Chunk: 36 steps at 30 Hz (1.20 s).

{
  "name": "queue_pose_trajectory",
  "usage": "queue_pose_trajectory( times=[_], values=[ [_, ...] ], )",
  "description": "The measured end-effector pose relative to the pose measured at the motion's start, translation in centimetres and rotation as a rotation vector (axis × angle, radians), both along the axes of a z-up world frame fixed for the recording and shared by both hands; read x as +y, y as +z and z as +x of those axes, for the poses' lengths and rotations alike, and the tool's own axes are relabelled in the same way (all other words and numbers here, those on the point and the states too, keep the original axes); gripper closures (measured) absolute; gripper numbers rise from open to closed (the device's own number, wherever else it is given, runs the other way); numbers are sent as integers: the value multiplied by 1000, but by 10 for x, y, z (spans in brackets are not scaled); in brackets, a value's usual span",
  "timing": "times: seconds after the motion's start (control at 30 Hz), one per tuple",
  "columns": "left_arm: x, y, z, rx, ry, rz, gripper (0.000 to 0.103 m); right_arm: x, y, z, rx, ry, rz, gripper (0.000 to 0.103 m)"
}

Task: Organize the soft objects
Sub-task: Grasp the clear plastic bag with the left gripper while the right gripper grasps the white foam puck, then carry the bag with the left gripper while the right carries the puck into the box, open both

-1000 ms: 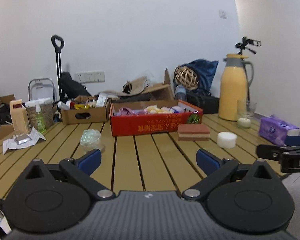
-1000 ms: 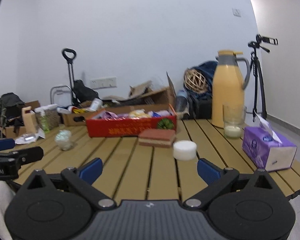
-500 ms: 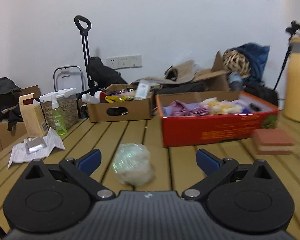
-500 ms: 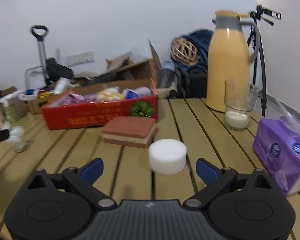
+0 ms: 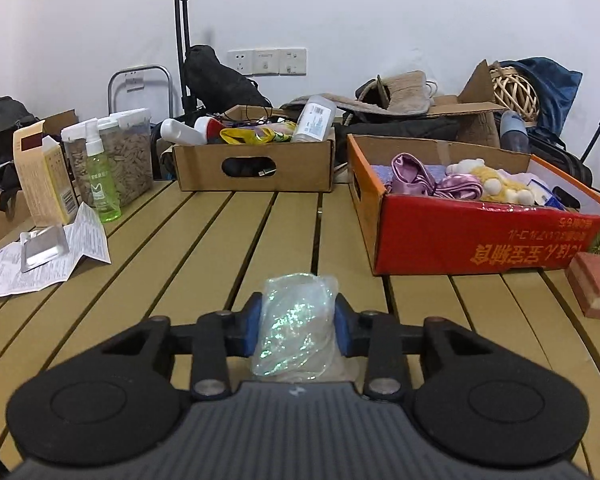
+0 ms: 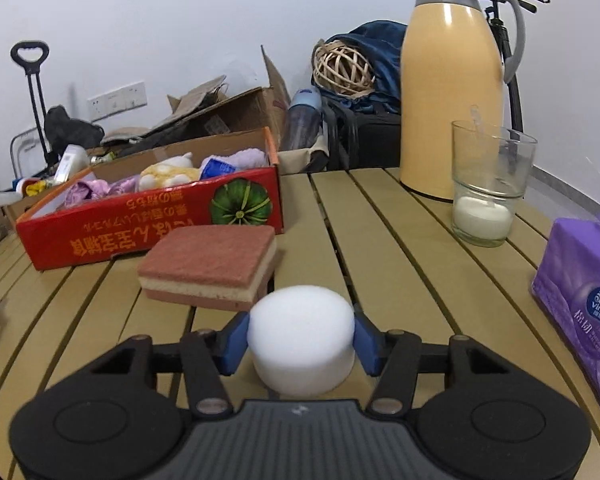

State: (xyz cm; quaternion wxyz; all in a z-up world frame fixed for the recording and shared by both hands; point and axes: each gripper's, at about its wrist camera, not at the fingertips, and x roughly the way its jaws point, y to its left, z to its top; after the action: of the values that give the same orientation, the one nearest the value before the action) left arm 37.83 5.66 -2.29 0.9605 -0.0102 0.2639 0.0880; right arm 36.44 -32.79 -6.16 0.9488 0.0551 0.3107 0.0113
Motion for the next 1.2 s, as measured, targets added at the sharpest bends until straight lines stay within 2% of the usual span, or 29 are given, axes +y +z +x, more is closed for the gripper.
queue_pose_trajectory(
  times=[0.2, 0.3, 0.37, 0.47, 0.57, 0.63, 0.73, 0.83, 0.97, 1.2],
  values=[
    [4, 2, -7, -23, -6, -47, 74, -5, 2, -6, -15, 19, 44, 50],
    [4, 14, -25, -57, 9, -58, 74, -1, 5, -14, -33, 22, 30, 50],
    [0, 25, -51, -89, -1, -73, 74, 6, 12, -26, -45, 23, -3, 50],
    [-15, 35, -102, -117, -62, -96, 73, 16, 26, -62, -85, 59, 32, 50],
    [-42, 40, -157, -149, -165, -53, 73, 33, 35, -103, -103, 119, 24, 50],
    [-54, 45, -188, -168, -200, -59, 73, 45, 45, -133, -124, 176, 18, 50],
    [-69, 56, -234, -228, -219, -49, 73, 55, 64, -174, -173, 257, 37, 49],
    [-75, 69, -267, -281, -244, -25, 72, 59, 85, -211, -239, 321, 12, 49],
    [-74, 82, -286, -329, -226, -2, 72, 58, 107, -242, -309, 337, 19, 49],
    [-72, 97, -299, -362, -217, 5, 72, 69, 120, -261, -381, 363, 26, 49]
  ],
)
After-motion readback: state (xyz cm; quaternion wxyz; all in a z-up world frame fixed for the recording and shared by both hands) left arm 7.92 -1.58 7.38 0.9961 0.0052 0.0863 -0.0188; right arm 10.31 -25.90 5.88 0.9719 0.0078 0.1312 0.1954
